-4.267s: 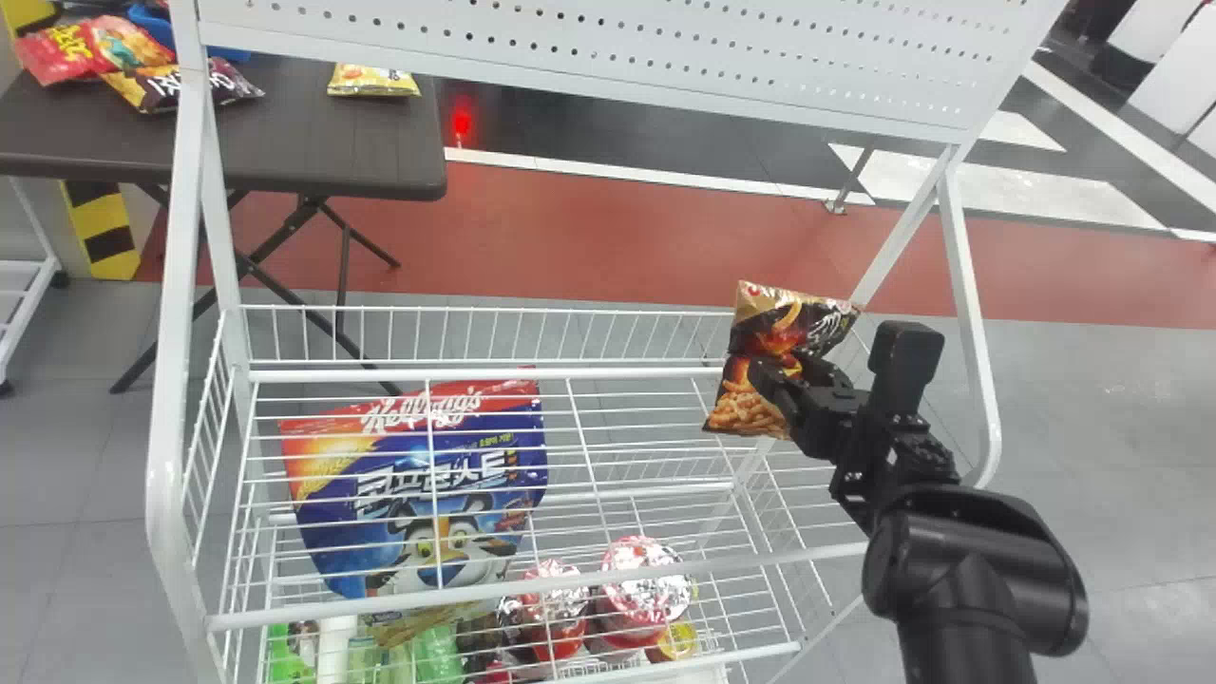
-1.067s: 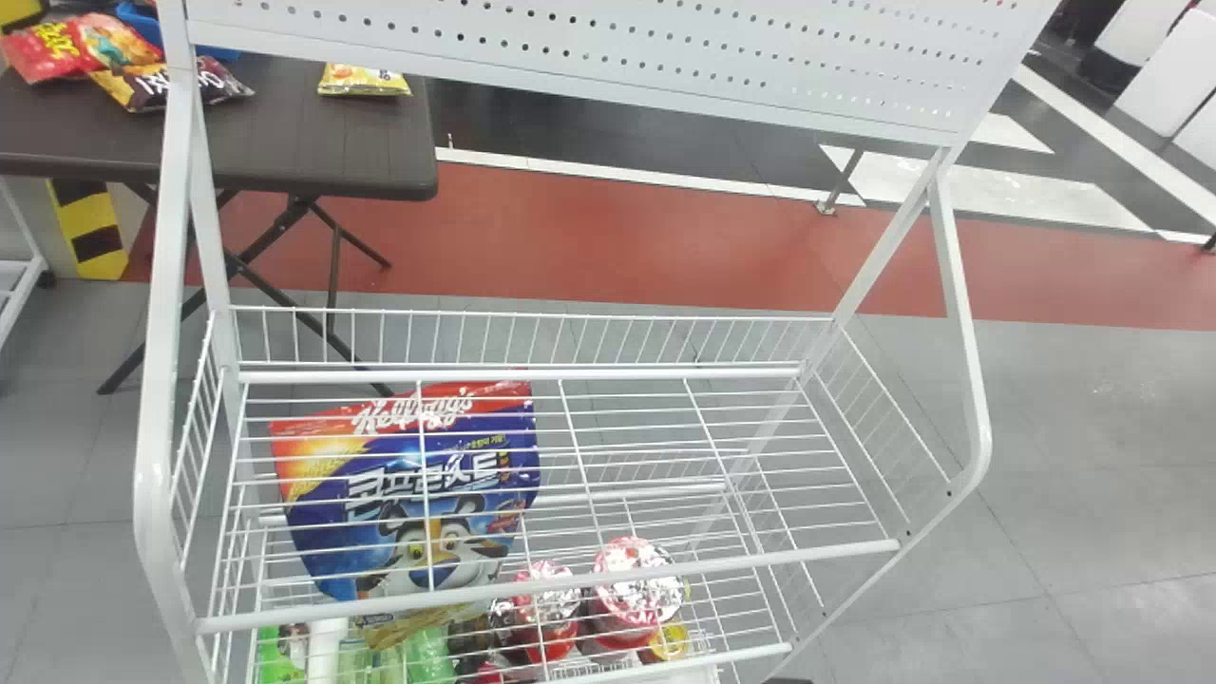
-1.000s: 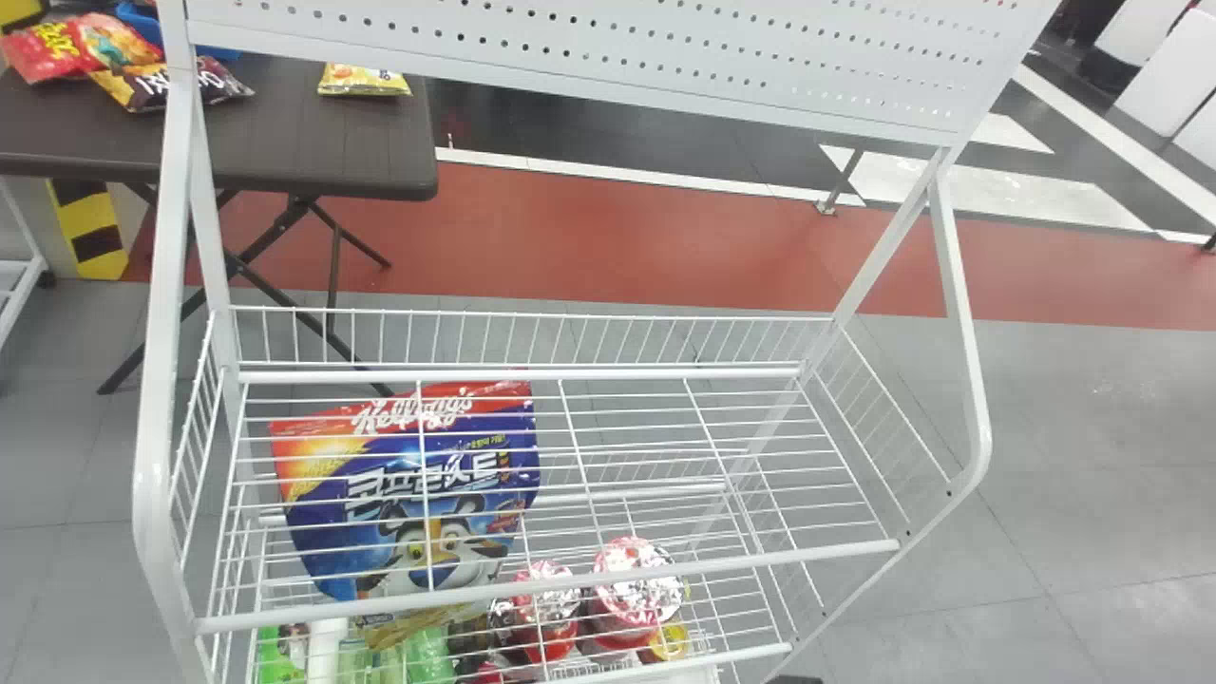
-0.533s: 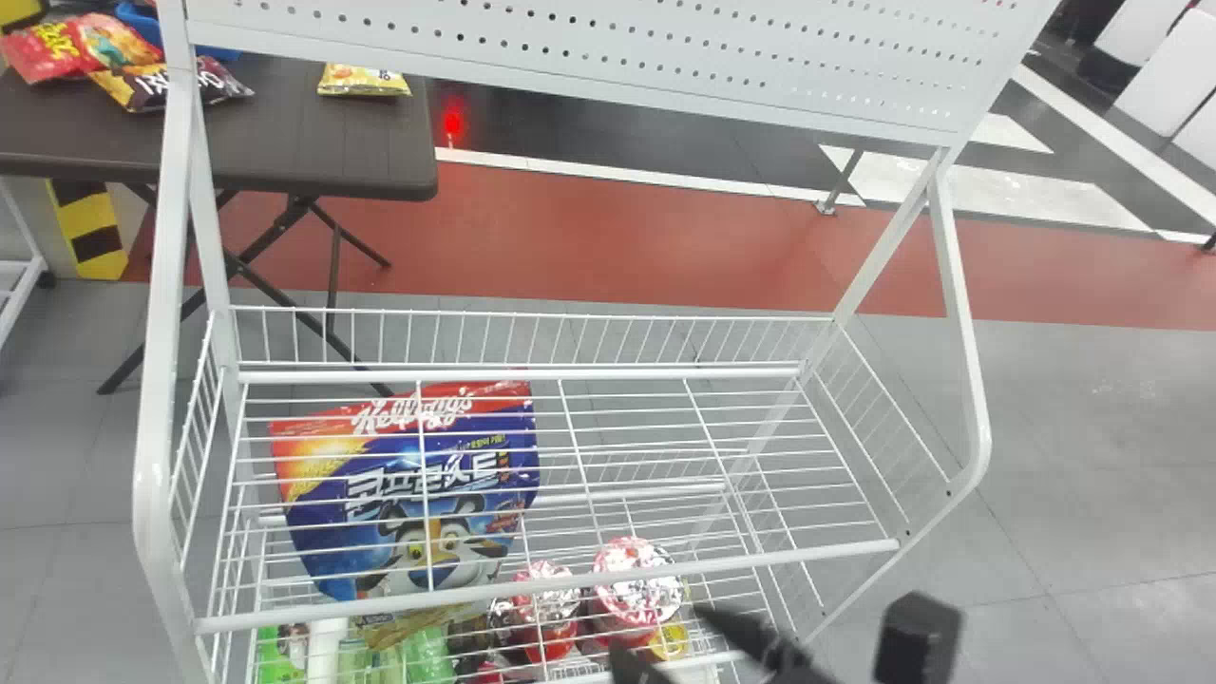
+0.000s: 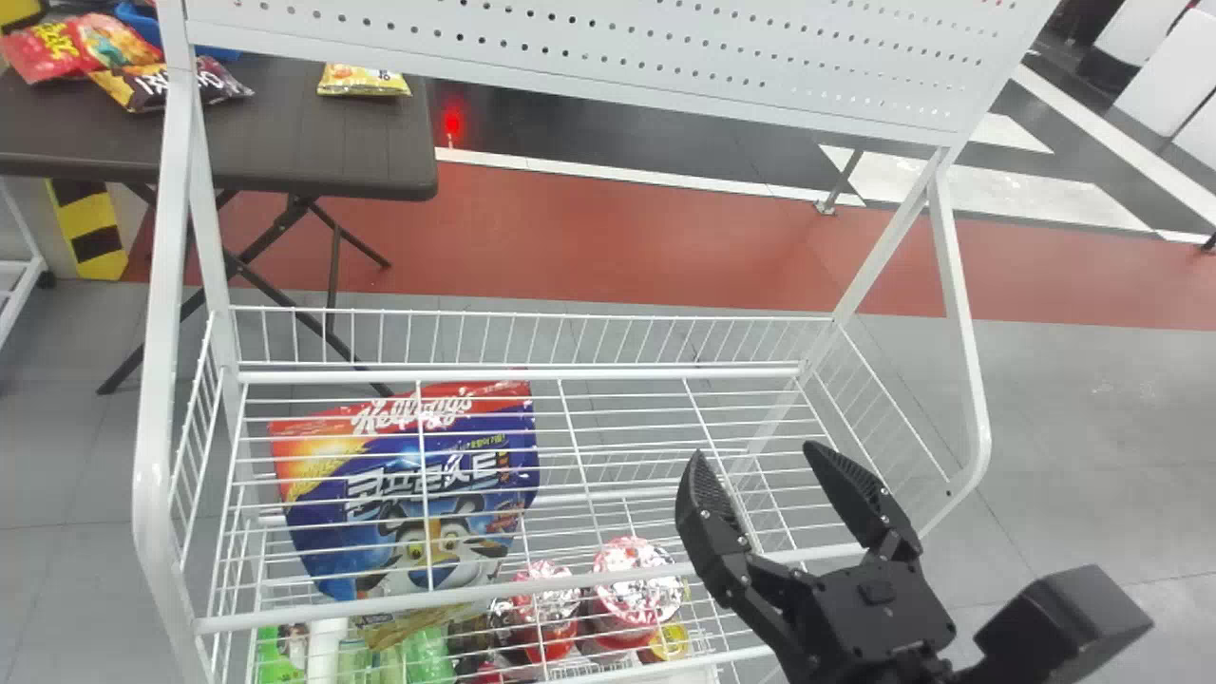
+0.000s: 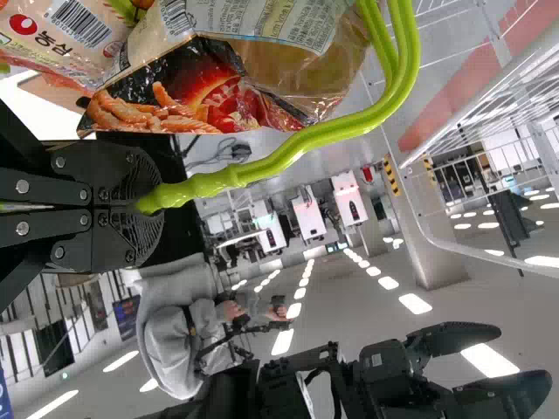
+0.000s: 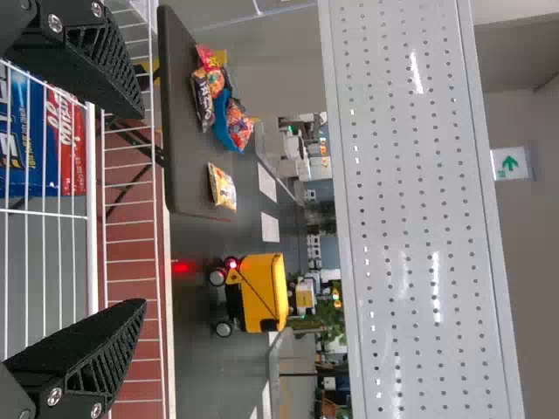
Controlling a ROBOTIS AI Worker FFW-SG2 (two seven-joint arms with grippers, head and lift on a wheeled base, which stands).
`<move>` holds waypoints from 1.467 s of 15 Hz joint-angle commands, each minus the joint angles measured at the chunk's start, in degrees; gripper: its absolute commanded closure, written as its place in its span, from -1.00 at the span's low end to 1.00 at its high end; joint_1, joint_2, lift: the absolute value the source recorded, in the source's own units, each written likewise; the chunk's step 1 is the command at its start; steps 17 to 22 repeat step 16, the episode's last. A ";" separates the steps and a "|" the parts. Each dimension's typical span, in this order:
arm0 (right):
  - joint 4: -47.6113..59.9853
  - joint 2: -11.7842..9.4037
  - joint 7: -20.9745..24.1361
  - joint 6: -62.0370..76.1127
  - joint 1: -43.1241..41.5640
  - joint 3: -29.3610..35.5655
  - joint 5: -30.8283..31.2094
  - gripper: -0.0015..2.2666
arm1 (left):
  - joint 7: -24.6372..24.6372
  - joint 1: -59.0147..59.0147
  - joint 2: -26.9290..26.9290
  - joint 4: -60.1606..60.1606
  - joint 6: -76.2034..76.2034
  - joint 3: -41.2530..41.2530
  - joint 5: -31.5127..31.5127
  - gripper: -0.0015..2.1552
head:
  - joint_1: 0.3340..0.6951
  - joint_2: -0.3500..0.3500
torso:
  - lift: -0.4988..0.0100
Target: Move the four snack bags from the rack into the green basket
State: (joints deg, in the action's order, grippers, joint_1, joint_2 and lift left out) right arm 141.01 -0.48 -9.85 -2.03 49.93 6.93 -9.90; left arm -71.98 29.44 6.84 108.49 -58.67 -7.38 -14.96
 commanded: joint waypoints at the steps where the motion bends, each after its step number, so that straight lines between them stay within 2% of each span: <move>1: -0.12 0.04 0.18 0.84 0.25 -0.51 0.76 -0.96 | 0.00 0.00 0.02 -0.04 0.00 0.00 -0.07 0.74 | 1.00 -1.00 | 0.96; 22: 0.14 -0.13 0.09 0.84 0.51 0.01 0.76 -0.96 | -0.09 0.00 0.02 -0.12 0.00 0.18 -0.24 0.74 | 1.00 -1.00 | 0.96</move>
